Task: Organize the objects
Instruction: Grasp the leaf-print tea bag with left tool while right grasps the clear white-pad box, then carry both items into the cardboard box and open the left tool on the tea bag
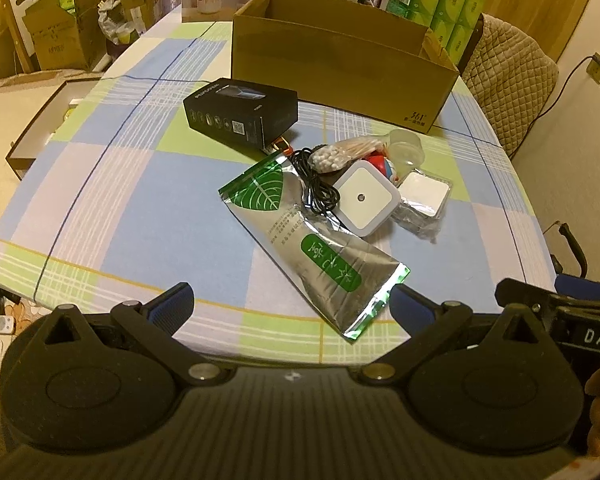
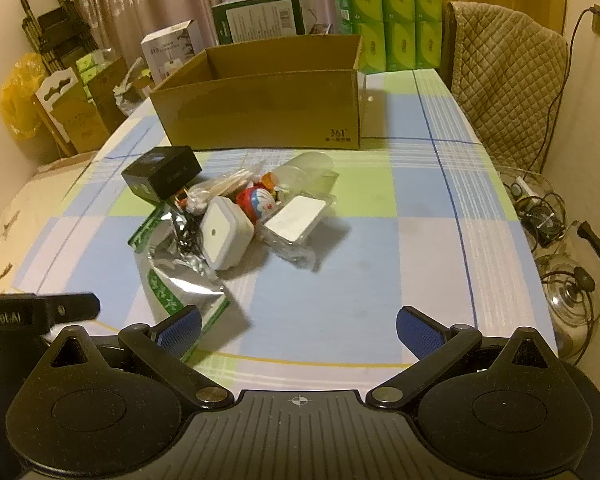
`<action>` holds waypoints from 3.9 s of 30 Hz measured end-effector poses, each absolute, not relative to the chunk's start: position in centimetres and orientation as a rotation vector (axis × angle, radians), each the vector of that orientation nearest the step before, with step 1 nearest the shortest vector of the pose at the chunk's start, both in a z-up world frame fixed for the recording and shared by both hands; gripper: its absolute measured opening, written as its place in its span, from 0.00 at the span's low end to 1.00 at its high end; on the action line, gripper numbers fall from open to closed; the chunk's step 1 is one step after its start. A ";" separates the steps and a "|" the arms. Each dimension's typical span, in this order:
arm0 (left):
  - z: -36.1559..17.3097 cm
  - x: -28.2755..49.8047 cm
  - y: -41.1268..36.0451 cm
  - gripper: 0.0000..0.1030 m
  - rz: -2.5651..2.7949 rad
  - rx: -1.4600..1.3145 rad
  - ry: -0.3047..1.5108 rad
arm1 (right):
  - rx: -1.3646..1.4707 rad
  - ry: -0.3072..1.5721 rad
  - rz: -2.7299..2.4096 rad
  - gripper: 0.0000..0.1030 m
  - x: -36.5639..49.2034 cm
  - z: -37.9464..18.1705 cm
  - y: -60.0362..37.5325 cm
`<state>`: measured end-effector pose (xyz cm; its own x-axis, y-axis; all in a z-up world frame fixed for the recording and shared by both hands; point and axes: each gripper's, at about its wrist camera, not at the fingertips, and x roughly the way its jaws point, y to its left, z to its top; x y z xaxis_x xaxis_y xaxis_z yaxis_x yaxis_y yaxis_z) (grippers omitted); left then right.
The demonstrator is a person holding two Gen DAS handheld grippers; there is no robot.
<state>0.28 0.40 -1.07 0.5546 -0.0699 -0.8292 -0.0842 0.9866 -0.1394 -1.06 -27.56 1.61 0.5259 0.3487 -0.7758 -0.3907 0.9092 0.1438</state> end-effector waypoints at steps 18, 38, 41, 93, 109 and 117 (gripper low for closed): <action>-6.3 7.4 1.9 0.88 0.060 -0.333 1.091 | -0.254 0.875 0.618 0.96 5.4 -1.2 -25.5; -9.9 10.7 2.7 0.51 0.031 -0.463 1.136 | -0.264 0.926 0.605 0.92 8.8 -4.0 -24.6; -9.5 11.0 3.3 0.44 -0.008 -0.423 1.156 | -0.271 0.917 0.611 0.92 8.9 -3.8 -24.6; -6.2 9.9 4.6 0.29 -0.016 -0.222 1.160 | -0.346 0.925 0.694 0.61 10.0 -4.1 -22.5; 2.6 11.4 3.9 0.29 -0.092 -0.194 0.989 | -0.262 0.801 0.681 0.61 10.8 3.7 -21.8; 7.7 16.8 3.7 0.29 -0.160 -0.151 0.923 | -0.220 0.745 0.658 0.61 16.1 8.0 -19.9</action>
